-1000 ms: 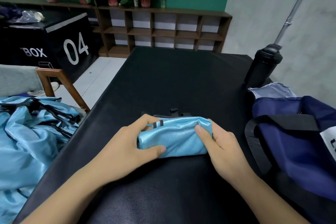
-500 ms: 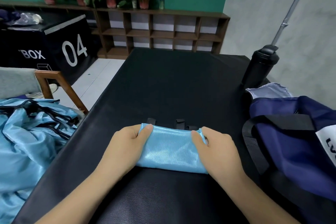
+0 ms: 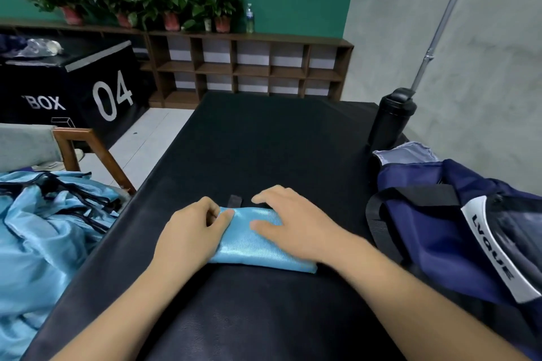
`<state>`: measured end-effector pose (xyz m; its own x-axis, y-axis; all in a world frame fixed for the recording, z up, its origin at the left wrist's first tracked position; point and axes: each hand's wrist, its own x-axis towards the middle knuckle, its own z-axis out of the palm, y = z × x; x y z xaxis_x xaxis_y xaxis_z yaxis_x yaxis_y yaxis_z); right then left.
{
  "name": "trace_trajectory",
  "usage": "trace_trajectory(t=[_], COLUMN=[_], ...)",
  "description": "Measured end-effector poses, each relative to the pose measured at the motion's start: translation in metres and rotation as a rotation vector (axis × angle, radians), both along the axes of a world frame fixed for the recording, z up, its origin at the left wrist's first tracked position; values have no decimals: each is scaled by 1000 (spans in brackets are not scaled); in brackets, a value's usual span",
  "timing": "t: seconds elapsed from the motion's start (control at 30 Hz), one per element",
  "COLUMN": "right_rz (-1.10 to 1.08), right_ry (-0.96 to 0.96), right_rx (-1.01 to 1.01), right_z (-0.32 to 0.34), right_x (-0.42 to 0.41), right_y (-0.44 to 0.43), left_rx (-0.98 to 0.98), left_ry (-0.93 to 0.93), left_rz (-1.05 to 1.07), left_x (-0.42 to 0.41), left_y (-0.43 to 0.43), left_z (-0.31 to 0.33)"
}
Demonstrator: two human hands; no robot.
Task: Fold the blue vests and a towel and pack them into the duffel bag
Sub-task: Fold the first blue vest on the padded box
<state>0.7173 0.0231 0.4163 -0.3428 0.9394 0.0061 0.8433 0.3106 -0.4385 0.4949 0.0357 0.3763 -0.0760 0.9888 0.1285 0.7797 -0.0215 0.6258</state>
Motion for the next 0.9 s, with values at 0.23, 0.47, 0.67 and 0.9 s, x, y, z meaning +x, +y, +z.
trace_trajectory(t=[0.23, 0.47, 0.67, 0.9], right_rz=[91, 85, 86, 85], right_ry=[-296, -272, -79, 78], right_rx=[-388, -574, -492, -222], right_z=[46, 60, 82, 168], right_x=[-12, -21, 5, 77], right_y=[35, 29, 5, -40], left_rx=[-41, -67, -143, -88], left_ry=[-63, -219, -509, -583], left_rz=[-31, -141, -244, -366], left_x=[-10, -15, -8, 48], left_y=[-1, -8, -16, -18], left_z=[-1, 4, 26, 77])
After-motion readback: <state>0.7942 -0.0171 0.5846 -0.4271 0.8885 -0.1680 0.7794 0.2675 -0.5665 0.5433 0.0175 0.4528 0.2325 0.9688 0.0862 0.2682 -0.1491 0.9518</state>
